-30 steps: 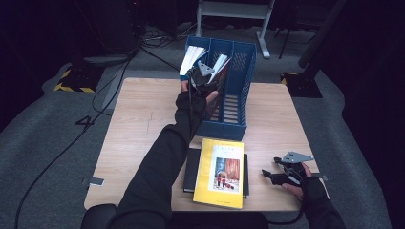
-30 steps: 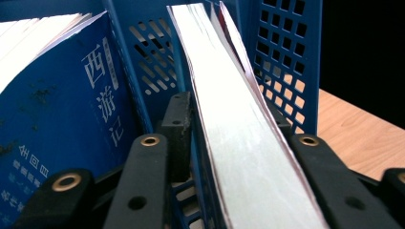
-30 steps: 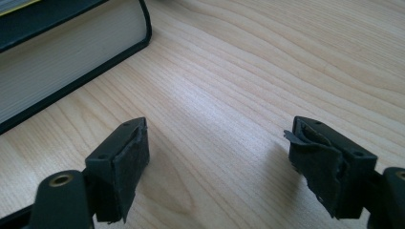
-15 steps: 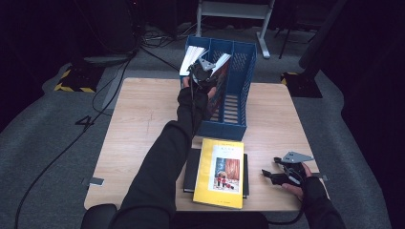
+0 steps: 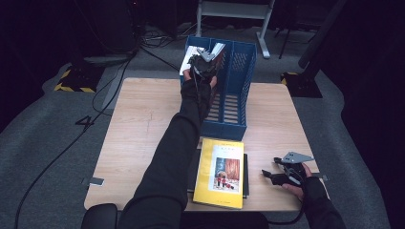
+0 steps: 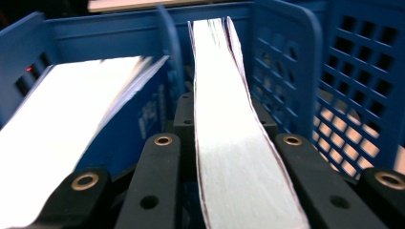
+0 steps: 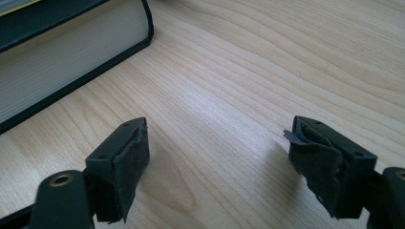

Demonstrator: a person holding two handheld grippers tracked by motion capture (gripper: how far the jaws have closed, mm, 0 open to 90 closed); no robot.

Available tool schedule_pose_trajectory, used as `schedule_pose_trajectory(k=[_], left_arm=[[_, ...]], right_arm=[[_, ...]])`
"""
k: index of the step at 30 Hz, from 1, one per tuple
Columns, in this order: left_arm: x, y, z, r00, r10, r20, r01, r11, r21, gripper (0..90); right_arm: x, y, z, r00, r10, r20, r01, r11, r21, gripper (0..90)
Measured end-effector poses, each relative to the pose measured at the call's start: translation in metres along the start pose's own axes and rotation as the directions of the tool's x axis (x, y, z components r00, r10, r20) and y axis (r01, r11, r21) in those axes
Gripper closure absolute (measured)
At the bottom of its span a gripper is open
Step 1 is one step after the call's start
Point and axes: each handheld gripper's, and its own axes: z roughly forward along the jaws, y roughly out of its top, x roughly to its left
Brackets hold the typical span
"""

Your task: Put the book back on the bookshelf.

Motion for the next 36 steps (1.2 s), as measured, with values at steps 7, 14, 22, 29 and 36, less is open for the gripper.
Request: schedule_pose_trajectory(k=[7, 14, 22, 29, 36], left_arm=[[-0.008, -0.005, 0.005, 0.9992, 0.011, -0.039, -0.01, 0.9996, 0.026, 73.1], [-0.013, -0.009, 0.005, 0.997, 0.025, -0.073, -0.024, 0.9995, 0.023, 72.8], [-0.015, -0.012, 0.002, 0.9947, 0.027, -0.099, -0.024, 0.999, 0.039, 70.9], [-0.017, -0.013, -0.004, 0.9949, 0.044, -0.091, -0.04, 0.9982, 0.046, 68.7], [-0.015, -0.012, -0.006, 0.996, 0.051, -0.073, -0.048, 0.9976, 0.05, 63.2]], right_arm=[[0.0, 0.0, 0.0, 1.0, -0.001, -0.002, 0.001, 1.0, 0.001, 22.0], [0.0, 0.0, 0.0, 1.0, -0.002, -0.004, 0.002, 1.0, 0.001, 21.9], [0.0, 0.0, 0.0, 1.0, -0.001, -0.003, 0.001, 1.0, 0.0, 21.8], [0.0, 0.0, 0.0, 1.0, -0.001, -0.003, 0.001, 1.0, 0.001, 21.7], [0.0, 0.0, 0.0, 1.0, -0.003, -0.003, 0.003, 1.0, 0.002, 21.4]])
